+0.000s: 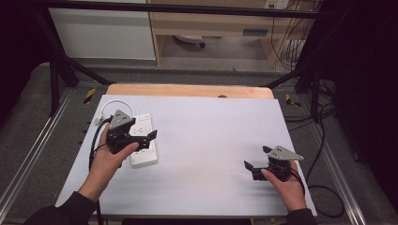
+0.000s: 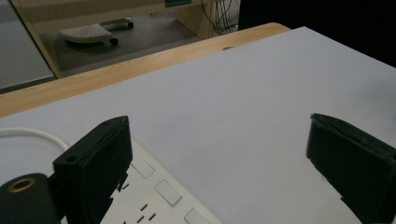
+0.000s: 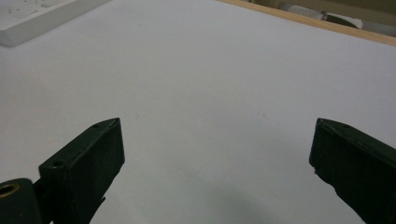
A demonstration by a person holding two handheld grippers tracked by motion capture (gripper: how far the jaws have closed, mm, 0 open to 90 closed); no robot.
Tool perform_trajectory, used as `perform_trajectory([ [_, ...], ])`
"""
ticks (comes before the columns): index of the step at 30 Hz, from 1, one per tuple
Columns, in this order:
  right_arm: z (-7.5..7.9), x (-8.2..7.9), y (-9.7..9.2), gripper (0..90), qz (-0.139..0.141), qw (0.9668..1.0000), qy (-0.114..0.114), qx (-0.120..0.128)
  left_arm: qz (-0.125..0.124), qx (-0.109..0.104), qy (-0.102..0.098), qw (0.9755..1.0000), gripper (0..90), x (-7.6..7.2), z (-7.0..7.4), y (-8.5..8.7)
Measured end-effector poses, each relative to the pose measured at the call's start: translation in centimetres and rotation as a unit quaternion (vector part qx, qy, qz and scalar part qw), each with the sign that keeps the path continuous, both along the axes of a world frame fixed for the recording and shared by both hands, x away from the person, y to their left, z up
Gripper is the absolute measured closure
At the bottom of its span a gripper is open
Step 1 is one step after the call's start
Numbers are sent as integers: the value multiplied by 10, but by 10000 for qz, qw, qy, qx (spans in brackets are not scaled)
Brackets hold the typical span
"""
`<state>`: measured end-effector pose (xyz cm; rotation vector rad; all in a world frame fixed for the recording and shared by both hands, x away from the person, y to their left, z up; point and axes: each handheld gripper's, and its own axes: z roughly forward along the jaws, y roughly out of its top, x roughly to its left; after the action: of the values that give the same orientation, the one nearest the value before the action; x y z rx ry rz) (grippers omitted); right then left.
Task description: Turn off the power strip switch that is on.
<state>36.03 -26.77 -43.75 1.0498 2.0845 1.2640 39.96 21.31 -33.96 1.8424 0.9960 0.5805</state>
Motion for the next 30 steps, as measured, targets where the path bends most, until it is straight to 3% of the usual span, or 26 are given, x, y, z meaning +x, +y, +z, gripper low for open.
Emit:
perform_trajectory([
  [30,1,-1,0,38,20,10000,-1,7,223,38,247,9994,98,27,-10,3],
])
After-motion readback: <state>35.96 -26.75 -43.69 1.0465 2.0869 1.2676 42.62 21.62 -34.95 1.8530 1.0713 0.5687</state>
